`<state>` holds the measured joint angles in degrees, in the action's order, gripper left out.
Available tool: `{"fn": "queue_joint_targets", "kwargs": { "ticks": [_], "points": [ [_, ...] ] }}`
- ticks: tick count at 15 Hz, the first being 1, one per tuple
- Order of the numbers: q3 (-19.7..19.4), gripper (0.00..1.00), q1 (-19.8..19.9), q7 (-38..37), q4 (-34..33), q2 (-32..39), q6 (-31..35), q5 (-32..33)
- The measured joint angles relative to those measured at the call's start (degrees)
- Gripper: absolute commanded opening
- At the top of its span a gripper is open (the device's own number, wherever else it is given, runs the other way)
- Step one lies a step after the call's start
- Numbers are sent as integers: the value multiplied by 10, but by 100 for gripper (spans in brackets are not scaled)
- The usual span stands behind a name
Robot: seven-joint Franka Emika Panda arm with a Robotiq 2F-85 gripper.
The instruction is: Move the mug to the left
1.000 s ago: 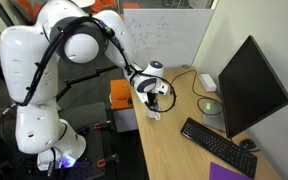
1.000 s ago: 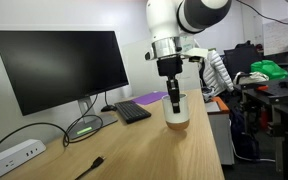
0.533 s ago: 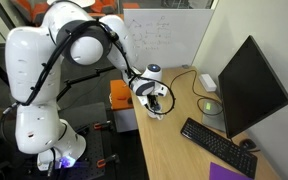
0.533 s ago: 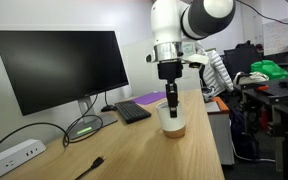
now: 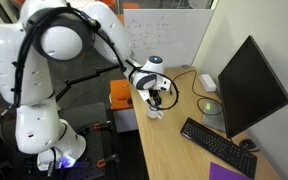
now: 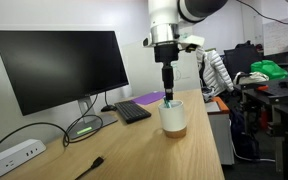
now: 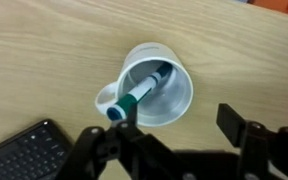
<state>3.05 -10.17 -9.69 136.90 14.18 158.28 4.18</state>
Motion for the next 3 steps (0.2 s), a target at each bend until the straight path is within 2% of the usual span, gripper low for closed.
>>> {"fn": "queue_joint_targets", "kwargs": {
  "ticks": [3],
  "points": [
    [1, 100, 5, 8, 5, -76, -81, 1]
  ]
}}
